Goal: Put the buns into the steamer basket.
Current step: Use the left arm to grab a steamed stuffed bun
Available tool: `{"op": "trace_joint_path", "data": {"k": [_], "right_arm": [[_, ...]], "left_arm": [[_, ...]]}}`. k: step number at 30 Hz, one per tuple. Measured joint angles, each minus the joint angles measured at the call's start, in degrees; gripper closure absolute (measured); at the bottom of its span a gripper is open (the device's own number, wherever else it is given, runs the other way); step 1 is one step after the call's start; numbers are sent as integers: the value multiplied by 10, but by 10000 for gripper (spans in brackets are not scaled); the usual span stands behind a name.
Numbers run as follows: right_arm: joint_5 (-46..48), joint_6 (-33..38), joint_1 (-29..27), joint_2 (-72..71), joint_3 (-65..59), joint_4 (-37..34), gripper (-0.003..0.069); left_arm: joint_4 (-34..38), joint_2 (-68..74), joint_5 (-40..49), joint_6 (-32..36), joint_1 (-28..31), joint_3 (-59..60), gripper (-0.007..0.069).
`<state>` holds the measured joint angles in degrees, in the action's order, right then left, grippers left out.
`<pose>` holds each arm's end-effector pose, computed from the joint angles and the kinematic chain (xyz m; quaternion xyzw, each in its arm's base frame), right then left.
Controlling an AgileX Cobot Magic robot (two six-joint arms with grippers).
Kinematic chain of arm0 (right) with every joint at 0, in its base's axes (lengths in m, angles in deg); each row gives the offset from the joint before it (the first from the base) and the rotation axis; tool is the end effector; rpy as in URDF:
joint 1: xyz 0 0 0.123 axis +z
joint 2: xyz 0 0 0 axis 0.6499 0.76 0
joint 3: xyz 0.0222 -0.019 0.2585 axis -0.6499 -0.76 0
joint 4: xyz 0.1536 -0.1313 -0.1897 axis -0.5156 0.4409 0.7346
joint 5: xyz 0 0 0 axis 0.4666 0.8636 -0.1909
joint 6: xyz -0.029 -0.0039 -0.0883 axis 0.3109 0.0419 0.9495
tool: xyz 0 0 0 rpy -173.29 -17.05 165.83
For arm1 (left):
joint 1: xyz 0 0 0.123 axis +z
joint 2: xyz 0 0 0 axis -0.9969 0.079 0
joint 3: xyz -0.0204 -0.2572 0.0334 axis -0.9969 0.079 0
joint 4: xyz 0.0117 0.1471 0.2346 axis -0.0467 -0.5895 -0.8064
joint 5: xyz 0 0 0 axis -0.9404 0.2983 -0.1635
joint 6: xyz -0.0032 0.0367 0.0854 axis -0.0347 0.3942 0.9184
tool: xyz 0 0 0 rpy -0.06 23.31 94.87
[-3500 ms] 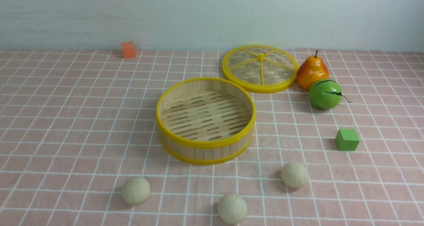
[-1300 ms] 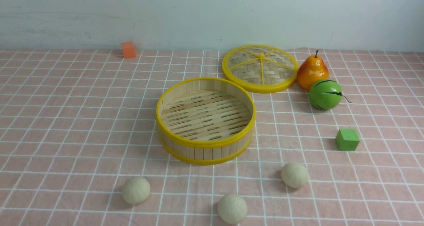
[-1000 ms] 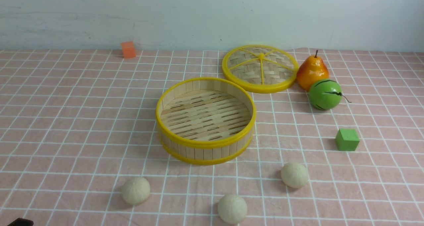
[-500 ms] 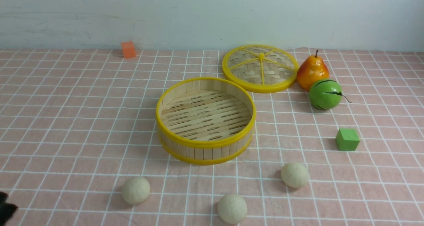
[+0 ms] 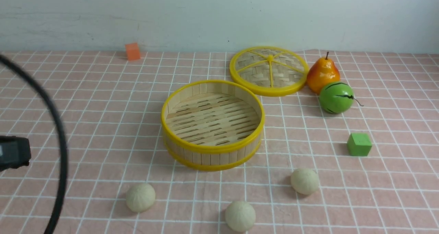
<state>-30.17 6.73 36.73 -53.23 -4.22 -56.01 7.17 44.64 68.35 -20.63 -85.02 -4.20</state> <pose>0.1720 0.0147 0.3002 0.0385 0.8087 0.1625 0.5640 0.1730 -0.0286 0.3555 -0.0137 0.8931 -0.1831 0.4107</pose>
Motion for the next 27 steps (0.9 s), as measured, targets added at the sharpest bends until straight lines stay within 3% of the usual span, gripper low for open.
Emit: {"op": "trace_joint_path", "data": {"k": [2,7,8,9,10,14,18,22,23,27], "right_arm": [[49,25,3,53,38,7,677],[189,41,77,209,158,75,677],[239,21,120,267,199,125,677],[239,17,125,274,204,131,677],[278,-14,173,323,242,175,677],[325,-89,274,415,301,295,676],[325,-145,332,479,319,365,674],[326,-165,334,498,319,378,670],[326,-169,331,500,319,381,669],[325,-174,330,500,319,384,662]], "left_arm": [[-28,42,19,2,-15,-28,638],[-111,163,39,3,-148,-82,638],[-138,195,53,-8,-194,-95,638],[-141,199,55,-10,-194,-97,638],[-172,238,67,-33,-230,-110,638],[-245,333,74,-103,-265,-133,624],[-292,426,72,-158,-265,-151,498],[-291,476,56,-167,-265,-151,356],[-290,498,35,-170,-265,-151,274],[-296,530,-17,-183,-265,-153,160]]}}
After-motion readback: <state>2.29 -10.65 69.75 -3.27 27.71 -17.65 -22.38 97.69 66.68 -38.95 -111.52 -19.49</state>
